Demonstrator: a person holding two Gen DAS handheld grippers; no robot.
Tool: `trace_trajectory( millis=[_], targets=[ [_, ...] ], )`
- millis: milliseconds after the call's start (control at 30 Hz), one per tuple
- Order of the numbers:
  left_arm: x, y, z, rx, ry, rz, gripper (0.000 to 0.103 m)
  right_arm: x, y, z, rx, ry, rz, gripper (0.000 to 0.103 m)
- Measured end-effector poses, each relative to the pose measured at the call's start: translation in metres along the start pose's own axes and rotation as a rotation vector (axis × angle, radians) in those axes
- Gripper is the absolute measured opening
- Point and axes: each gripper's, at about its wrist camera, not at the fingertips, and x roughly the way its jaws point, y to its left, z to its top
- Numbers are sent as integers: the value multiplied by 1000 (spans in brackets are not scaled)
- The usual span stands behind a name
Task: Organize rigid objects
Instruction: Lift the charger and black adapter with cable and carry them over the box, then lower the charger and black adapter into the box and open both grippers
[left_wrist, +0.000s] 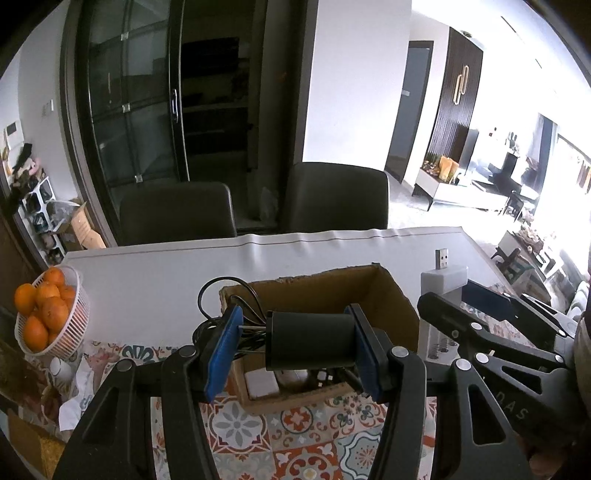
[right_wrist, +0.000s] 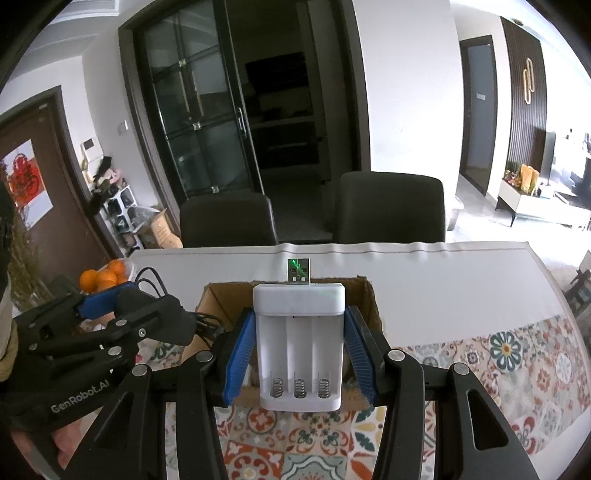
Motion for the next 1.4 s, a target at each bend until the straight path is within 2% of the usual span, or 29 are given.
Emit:
trace_trajectory(
  millis=[167, 433, 800, 1000, 1267, 1367, 1400],
  targets=[
    [16, 6, 6, -9, 22, 10, 56, 21, -5, 8, 2, 35, 13, 49],
    [52, 10, 8, -12, 87, 40, 56, 66, -9, 13, -16, 144, 18, 49],
    [100, 15, -7, -10, 200, 71, 56, 119, -23, -6, -18, 292, -5, 49],
    [106, 10, -12, 13, 208, 82, 56, 130, -26, -19, -24, 335, -3, 49],
    [105, 4, -13, 7, 223, 65, 58, 120, -34, -20, -5, 317, -47, 54],
    [98, 1, -12, 14, 202, 82, 69, 111, -36, -19, -3, 306, -70, 57],
    [94, 0, -11, 18, 193, 83, 70, 107, -36, -19, -3, 304, -79, 57]
  ],
)
